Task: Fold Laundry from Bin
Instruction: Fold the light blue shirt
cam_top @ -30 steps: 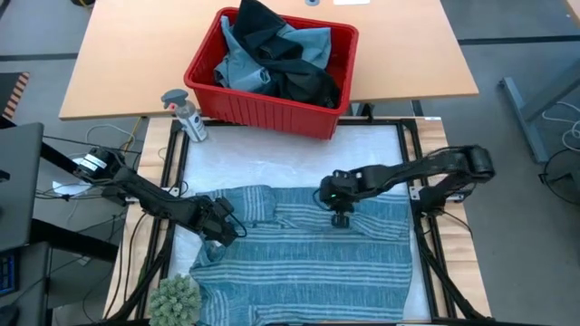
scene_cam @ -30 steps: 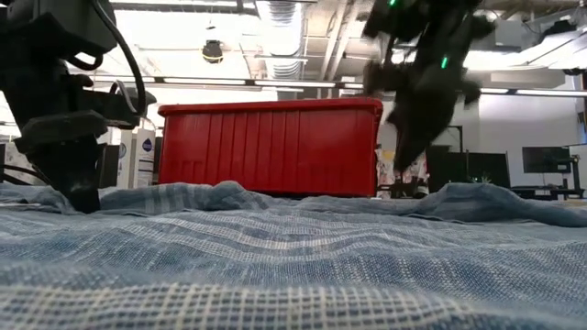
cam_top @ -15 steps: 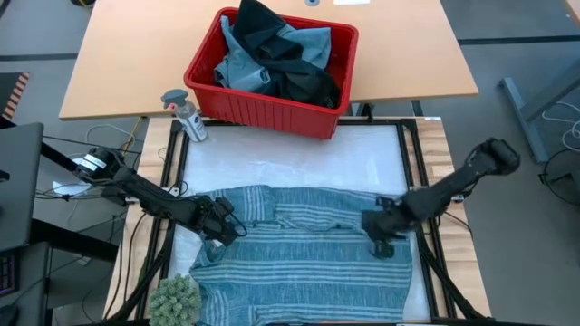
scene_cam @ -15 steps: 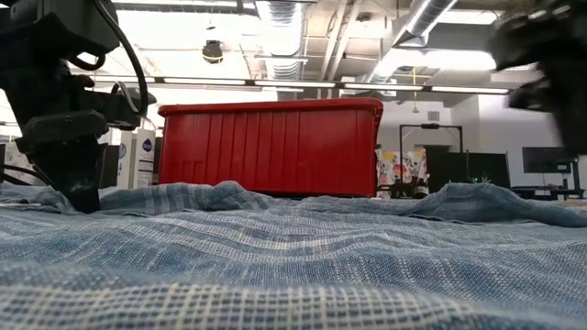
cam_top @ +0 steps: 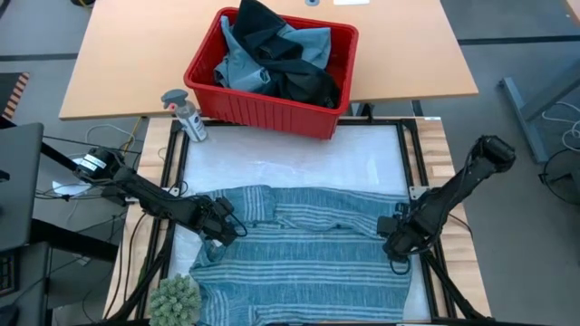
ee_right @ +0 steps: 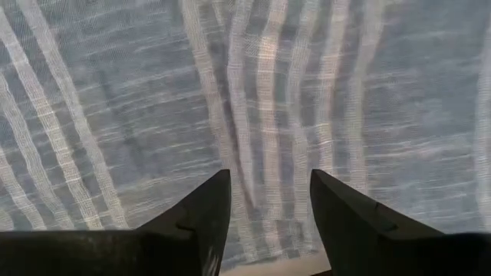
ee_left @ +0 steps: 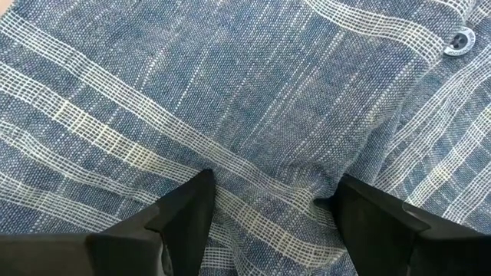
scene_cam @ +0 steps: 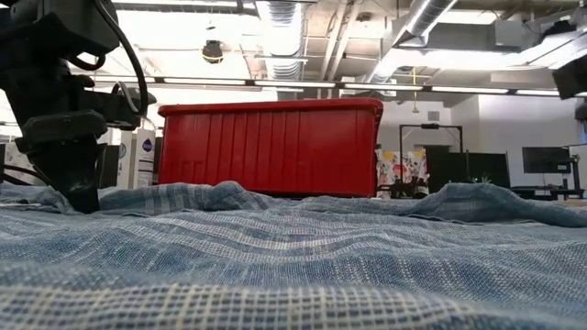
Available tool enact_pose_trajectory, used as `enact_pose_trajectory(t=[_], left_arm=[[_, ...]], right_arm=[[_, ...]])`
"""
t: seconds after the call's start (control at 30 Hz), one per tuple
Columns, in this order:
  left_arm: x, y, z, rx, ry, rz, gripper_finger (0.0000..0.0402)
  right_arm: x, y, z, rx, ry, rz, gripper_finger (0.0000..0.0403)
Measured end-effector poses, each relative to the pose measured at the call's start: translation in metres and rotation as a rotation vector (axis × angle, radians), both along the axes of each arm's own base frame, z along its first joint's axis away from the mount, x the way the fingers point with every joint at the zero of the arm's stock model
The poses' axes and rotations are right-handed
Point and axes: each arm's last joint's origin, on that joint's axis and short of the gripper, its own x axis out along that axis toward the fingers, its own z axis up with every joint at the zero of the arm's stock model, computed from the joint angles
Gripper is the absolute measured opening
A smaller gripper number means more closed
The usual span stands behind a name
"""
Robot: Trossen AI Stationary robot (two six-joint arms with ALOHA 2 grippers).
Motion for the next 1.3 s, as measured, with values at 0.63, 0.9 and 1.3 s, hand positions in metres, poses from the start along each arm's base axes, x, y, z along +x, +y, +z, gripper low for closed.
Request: enact_pose_trajectory(t=[0.63, 0.9, 1.3], left_arm=[[0.0, 0.0, 0.0, 0.002, 0.001, 0.001, 0.0245], [0.0, 0.0, 0.0, 0.015, -0.002, -0.004, 0.0245], [0.0, 0.0, 0.0, 0.02, -0.004, -0.003, 0.0245]], right_arm=[[-0.003, 0.012, -0.009, -0.011, 0.021, 0.084, 0.0201], [0.0, 0.015, -0.019, -0.054, 0.063, 0.085, 0.0199], [0.006, 0.013, -0.031, -0.073, 0.169, 0.009, 0.0068]])
